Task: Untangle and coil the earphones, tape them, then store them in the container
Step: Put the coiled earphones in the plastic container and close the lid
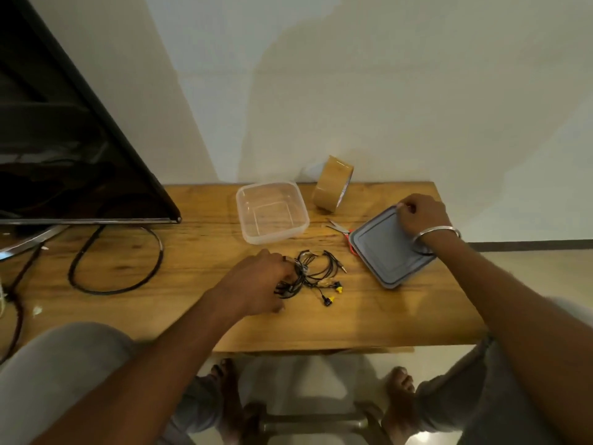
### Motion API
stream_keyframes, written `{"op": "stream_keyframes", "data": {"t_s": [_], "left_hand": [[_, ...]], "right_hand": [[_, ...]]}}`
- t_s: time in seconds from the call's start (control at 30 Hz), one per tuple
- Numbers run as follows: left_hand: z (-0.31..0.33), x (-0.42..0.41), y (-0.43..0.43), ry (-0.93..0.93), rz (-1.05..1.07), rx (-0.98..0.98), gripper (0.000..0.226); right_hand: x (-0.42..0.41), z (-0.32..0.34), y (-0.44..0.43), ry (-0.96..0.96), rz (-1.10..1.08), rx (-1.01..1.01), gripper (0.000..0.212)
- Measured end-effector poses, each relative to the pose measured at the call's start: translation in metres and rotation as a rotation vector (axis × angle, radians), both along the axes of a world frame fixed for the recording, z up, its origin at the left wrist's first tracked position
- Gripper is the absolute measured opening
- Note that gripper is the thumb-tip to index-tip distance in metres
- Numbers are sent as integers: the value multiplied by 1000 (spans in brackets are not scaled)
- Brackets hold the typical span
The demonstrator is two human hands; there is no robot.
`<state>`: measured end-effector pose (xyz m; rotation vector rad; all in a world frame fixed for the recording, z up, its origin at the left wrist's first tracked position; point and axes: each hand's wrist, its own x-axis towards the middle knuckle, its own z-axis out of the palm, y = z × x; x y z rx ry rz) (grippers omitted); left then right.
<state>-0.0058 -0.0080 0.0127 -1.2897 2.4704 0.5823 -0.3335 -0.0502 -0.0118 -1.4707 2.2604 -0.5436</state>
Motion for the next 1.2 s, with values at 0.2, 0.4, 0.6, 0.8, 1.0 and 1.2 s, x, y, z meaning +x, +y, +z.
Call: {"op": "stream_keyframes", "data": {"t_s": [0.2, 0.4, 0.6, 0.8, 1.0, 1.2], "left_hand": [[-12, 2, -3, 44, 14, -82, 26], [-4, 0, 3, 0, -129, -175, 15], [-4, 7, -2, 148, 62, 27, 11], [-5, 15, -8, 194, 170, 282, 16], [-11, 11, -13, 137, 93, 279, 15], [-15, 12, -15, 144, 73, 270, 19]], "right_hand": [[29, 1, 6, 306, 97, -90, 25], [98, 12, 27, 280, 600, -38, 24], [129, -4, 35, 474, 714, 46, 25], [122, 6, 29, 267, 646, 136, 10], [124, 50, 4, -64, 517, -102, 10], [170, 55, -47, -157, 353, -219, 2]]}}
